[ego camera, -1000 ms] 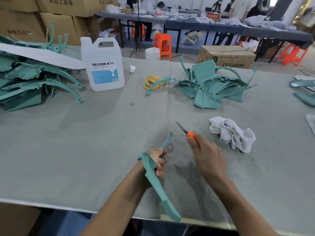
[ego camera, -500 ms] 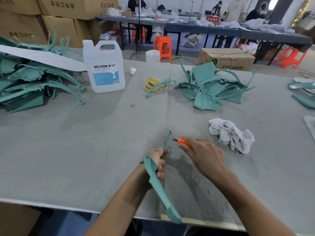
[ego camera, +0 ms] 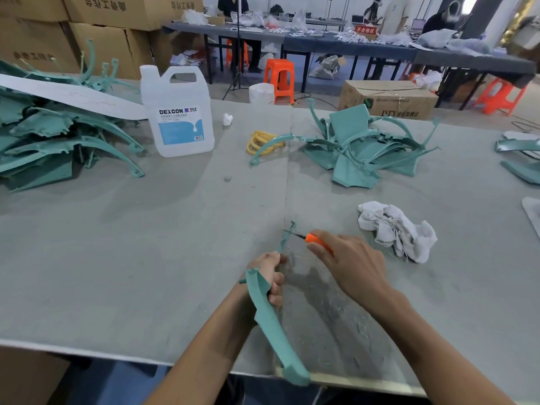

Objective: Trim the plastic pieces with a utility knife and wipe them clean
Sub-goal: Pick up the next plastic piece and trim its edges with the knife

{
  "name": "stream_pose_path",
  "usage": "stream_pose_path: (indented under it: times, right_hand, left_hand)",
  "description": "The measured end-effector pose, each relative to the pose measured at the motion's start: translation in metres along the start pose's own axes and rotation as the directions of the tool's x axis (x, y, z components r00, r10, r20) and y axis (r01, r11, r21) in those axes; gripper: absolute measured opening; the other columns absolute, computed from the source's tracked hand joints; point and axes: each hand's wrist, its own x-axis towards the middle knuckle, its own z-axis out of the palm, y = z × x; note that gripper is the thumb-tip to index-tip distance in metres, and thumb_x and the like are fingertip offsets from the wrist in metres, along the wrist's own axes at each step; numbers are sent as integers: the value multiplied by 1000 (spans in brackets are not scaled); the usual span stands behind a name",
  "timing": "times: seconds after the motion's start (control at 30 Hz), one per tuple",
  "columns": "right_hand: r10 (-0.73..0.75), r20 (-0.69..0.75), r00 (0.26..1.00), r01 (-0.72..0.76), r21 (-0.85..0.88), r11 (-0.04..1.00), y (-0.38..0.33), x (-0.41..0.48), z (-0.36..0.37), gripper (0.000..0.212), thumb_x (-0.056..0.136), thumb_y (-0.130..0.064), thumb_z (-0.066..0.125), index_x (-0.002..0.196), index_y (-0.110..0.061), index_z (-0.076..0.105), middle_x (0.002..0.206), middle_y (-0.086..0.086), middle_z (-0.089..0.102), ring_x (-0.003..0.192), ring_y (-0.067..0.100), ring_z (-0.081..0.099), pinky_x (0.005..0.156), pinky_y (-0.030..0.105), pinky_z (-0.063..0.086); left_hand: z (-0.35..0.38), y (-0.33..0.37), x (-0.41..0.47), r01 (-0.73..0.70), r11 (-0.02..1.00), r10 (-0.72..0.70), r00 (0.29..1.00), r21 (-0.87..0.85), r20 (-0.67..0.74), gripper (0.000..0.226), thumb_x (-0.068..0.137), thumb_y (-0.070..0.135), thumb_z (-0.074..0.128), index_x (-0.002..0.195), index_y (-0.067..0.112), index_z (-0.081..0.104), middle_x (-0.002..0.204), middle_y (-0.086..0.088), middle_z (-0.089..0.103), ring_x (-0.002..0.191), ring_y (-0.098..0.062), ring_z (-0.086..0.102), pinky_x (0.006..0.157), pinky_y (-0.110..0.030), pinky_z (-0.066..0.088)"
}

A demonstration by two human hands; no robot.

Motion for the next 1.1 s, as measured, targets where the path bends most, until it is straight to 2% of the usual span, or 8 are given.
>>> stream_pose_path:
  times: [0.27, 0.4, 0.6, 0.73, 0.83, 0.93, 1.03, 1.1]
  right_hand:
    - [162, 97, 982, -188, 550, 814, -29, -26, 4, 39, 93, -67, 47, 84, -29, 47, 64, -9, 53, 61, 11, 50, 59, 32, 39]
    - [177, 285, 942, -333, 861, 384, -53, -52, -1, 35, 79, -60, 74, 86, -30, 58, 67, -10, 54, 58, 10, 51, 52, 30, 44]
    - [-86, 520, 850, -527, 838, -145, -75, -72, -10, 34, 72, -17, 87, 89, -15, 58, 75, 9, 61, 65, 21, 64, 57, 28, 54]
    - [-7, 476, 879, -473, 870, -138, -71, -67, -26, 26, 70, -10, 84, 79, -18, 62, 74, 12, 63, 63, 22, 65, 55, 29, 54]
    - [68, 407, 911, -400, 912, -92, -62, -61, -36, 30, 77, -7, 85, 86, -14, 58, 77, 15, 61, 64, 22, 64, 54, 28, 54]
    - [155, 334, 930, -327, 942, -69, -55, -57, -40, 23, 83, -10, 79, 86, -16, 57, 79, 14, 57, 65, 21, 59, 51, 25, 50]
    - [222, 272, 936, -283, 959, 16, -51, -52, -39, 24, 89, -14, 76, 79, -21, 56, 75, 9, 52, 61, 18, 51, 47, 24, 42]
    - [243, 266, 933, -283, 958, 38, -52, -49, -37, 27, 91, -18, 76, 76, -25, 54, 74, 7, 49, 54, 15, 47, 43, 23, 38]
  left_hand:
    - [-16, -7, 6, -36, 934, 89, 987, -356, 133, 22, 107, 32, 40, 98, 15, 53, 47, 5, 29, 27, -6, 24, 31, -10, 21]
    - [-16, -1, 4, -133, 835, 244, 959, -534, 143, 25, 107, 36, 37, 101, 18, 54, 45, 5, 31, 28, -7, 29, 30, -14, 28]
    - [-10, 15, -3, -325, 793, 403, 914, -515, 44, 29, 105, 42, 43, 106, 25, 66, 55, 7, 41, 43, -8, 39, 43, -21, 40]
    - [-21, 24, -8, -280, 825, 338, 941, -491, 32, 41, 102, 48, 46, 94, 21, 75, 78, 0, 65, 69, -14, 61, 73, -30, 52]
    - [-43, 26, -6, -249, 781, 266, 962, -573, -55, 56, 102, 43, 50, 51, 20, 55, 66, 0, 63, 55, -12, 59, 63, -24, 52]
    - [-62, 25, -7, -341, 755, 296, 939, -560, -173, 50, 101, 39, 54, 60, 19, 35, 82, -1, 65, 70, -13, 57, 86, -29, 52]
    - [-73, 19, -15, -487, 848, 454, 871, -211, -185, 34, 104, 32, 49, 78, 13, 58, 92, -3, 67, 66, -10, 60, 60, -21, 53]
    - [-73, 10, -23, -492, 863, 493, 870, -116, -26, 28, 102, 31, 51, 103, 11, 70, 104, -6, 70, 78, -12, 66, 68, -22, 54]
